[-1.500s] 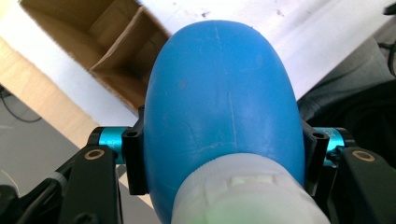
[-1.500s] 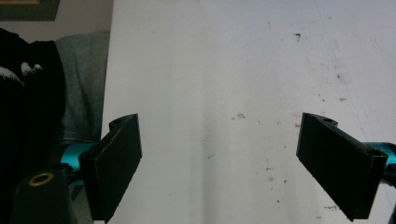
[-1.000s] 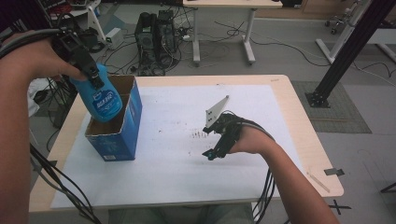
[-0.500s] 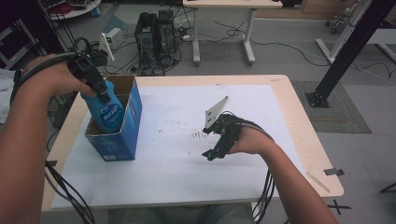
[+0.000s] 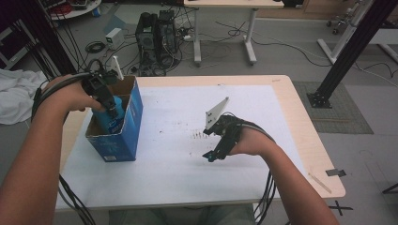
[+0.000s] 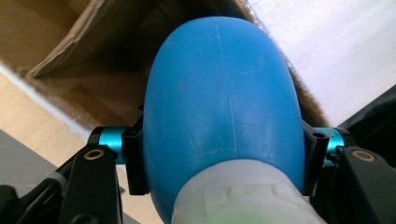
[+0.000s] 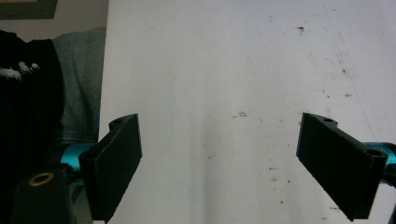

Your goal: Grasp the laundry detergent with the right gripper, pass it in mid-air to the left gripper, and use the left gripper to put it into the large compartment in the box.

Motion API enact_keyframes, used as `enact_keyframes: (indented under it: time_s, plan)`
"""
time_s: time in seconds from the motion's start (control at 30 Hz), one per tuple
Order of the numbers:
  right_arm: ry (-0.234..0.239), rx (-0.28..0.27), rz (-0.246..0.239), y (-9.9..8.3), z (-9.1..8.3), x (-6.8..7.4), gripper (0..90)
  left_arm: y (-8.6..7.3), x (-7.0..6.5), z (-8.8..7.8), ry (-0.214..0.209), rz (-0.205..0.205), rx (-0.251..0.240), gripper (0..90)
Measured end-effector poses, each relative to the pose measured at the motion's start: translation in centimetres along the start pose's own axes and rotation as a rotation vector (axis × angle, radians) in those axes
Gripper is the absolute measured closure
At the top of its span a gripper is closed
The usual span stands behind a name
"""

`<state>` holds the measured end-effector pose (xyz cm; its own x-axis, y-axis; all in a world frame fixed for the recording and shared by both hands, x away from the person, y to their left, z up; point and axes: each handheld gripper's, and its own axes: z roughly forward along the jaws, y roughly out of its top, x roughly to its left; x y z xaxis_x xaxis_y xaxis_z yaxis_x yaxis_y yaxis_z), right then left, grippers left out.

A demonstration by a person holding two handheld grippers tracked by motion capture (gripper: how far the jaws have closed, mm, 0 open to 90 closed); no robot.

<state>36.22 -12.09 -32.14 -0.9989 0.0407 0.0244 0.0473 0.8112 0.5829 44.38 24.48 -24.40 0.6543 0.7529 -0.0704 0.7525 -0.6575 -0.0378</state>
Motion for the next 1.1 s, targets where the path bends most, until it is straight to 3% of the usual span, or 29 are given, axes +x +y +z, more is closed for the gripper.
enact_keyframes:
  time_s: [0.27, 0.37, 0.4, 0.47, 0.5, 0.57, 0.7, 0.8, 0.83, 0.87, 0.93, 0.97, 1.1]
  plan:
    - [0.004, -0.001, -0.002, 0.1, 0.2, 0.0, 13.3, 0.1, 0.2, 2.1, -0.009, 0.003, 0.001, 37.8]
    - [0.006, 0.002, -0.001, 0.1, 0.3, 0.0, 13.3, 0.2, 0.6, 2.4, -0.001, 0.033, 0.033, 37.8]
    - [0.006, 0.002, -0.001, 0.1, 0.3, 0.0, 13.3, 0.2, 0.5, 2.6, 0.0, 0.012, 0.017, 37.8]
    - [0.006, 0.0, -0.002, 0.0, 0.4, -0.1, 13.3, 0.2, 0.8, 2.8, 0.0, 0.028, 0.029, 37.7]
    - [0.006, 0.0, -0.002, 0.0, 0.4, -0.1, 13.3, 0.1, 0.7, 3.0, -0.003, 0.013, 0.018, 37.7]
    - [0.004, 0.001, 0.005, 0.0, 0.4, -0.1, 13.3, 0.1, 0.8, 3.3, -0.003, 0.041, 0.038, 37.8]
    - [0.006, 0.004, 0.004, 0.1, 0.5, 0.0, 13.3, 0.2, 0.8, 3.9, -0.016, 0.048, 0.034, 37.7]
    - [0.007, 0.003, 0.001, 0.1, 0.7, -0.1, 13.3, 0.1, 0.7, 4.0, -0.022, 0.042, 0.014, 37.7]
    - [0.007, 0.003, 0.001, 0.1, 0.7, -0.1, 13.3, 0.1, 0.8, 3.9, -0.016, 0.072, 0.032, 37.7]
    - [0.009, 0.003, 0.001, 0.1, 0.7, -0.1, 13.3, 0.1, 0.8, 3.9, -0.015, 0.073, 0.031, 37.8]
    - [0.009, 0.004, 0.001, 0.2, 0.8, -0.1, 13.3, 0.0, 0.6, 4.2, -0.023, 0.045, 0.013, 37.7]
    - [0.011, 0.006, 0.002, 0.2, 0.8, 0.0, 13.3, -0.1, 0.8, 4.1, -0.025, 0.068, 0.027, 37.7]
    - [0.011, 0.005, 0.003, 0.3, 0.9, 0.0, 13.3, -0.1, 0.9, 4.0, -0.019, 0.079, 0.027, 37.5]
